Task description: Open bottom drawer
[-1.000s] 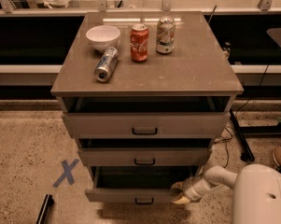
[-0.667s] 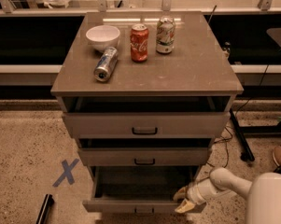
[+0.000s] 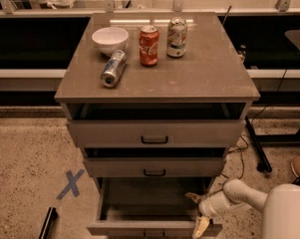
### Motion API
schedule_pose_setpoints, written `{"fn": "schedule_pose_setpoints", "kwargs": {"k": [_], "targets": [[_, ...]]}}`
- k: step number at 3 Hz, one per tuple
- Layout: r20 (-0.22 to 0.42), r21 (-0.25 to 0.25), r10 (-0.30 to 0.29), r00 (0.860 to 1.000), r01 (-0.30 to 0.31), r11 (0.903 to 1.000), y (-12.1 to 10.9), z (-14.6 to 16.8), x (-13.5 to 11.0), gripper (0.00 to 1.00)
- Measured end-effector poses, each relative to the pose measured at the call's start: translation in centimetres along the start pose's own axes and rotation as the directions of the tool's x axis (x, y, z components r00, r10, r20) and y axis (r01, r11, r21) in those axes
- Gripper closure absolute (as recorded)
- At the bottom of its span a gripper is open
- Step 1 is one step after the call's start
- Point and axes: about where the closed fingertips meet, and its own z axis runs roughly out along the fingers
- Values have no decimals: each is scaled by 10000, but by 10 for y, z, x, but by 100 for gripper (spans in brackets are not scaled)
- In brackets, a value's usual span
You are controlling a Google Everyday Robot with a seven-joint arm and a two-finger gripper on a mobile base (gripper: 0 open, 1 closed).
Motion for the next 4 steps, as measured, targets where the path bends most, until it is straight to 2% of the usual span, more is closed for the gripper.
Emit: {"fn": "schedule_pose_setpoints", "kwargs": {"k": [1,2,3,4], "targets": [[52,-190,6,10000,-5,9998,-4,-1,-5,0],[227,-578,37,9997,-24,9983,-25,-2,-19,20],[139,-711,393,9991,-382,9967,-38,-2,-19,31],[92,-192,607,9981,-606,9980,-43,-17,-27,50]]}}
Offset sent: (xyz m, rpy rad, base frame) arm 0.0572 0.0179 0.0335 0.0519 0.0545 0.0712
